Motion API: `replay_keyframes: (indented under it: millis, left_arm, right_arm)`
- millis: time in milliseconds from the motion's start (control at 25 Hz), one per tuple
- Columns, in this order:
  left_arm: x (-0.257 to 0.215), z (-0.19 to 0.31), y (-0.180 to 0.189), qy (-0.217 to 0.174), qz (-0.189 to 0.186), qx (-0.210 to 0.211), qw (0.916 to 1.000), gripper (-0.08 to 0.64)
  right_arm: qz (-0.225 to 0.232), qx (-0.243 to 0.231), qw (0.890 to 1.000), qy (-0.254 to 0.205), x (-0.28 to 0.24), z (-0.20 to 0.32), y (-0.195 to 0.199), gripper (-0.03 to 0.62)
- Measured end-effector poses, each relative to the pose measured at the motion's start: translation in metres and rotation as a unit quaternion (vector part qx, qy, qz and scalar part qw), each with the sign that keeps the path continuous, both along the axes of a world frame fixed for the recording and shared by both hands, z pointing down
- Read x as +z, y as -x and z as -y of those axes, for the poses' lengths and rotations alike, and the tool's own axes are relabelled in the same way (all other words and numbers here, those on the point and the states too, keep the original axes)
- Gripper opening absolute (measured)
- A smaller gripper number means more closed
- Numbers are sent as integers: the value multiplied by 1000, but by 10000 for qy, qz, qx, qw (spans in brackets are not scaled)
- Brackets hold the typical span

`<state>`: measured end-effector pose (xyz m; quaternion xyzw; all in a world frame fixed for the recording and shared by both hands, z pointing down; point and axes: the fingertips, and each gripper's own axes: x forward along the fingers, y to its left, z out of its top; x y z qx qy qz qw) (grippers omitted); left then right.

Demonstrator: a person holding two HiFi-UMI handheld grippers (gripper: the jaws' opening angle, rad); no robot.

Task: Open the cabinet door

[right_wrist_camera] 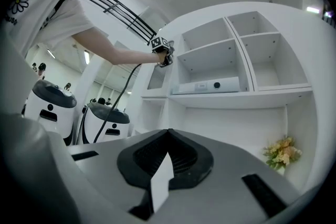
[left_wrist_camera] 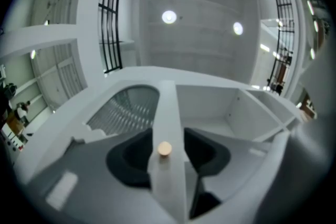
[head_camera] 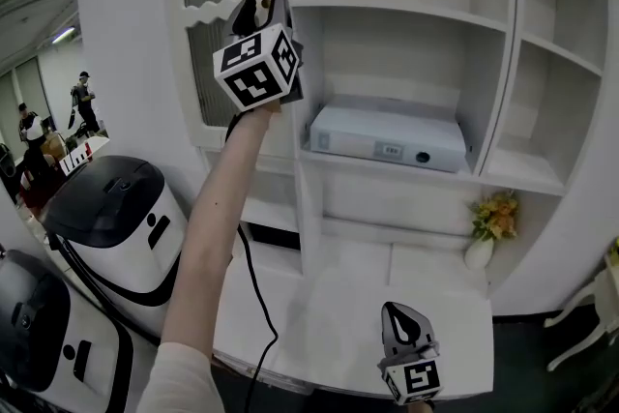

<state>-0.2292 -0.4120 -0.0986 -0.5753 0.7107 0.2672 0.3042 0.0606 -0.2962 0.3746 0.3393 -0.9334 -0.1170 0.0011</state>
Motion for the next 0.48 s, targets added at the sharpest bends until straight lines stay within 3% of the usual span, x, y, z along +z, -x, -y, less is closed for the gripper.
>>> replay_keyframes:
  millis: [280, 480]
  left_arm:
    - [7, 26, 14, 153, -225, -49, 9996, 204]
    - [5, 28, 9, 222, 117, -118, 9996, 166]
  right_arm:
    - [76, 375, 9993, 26, -1, 12, -29, 0]
    - [168, 539, 9983, 125, 5, 20, -43, 0]
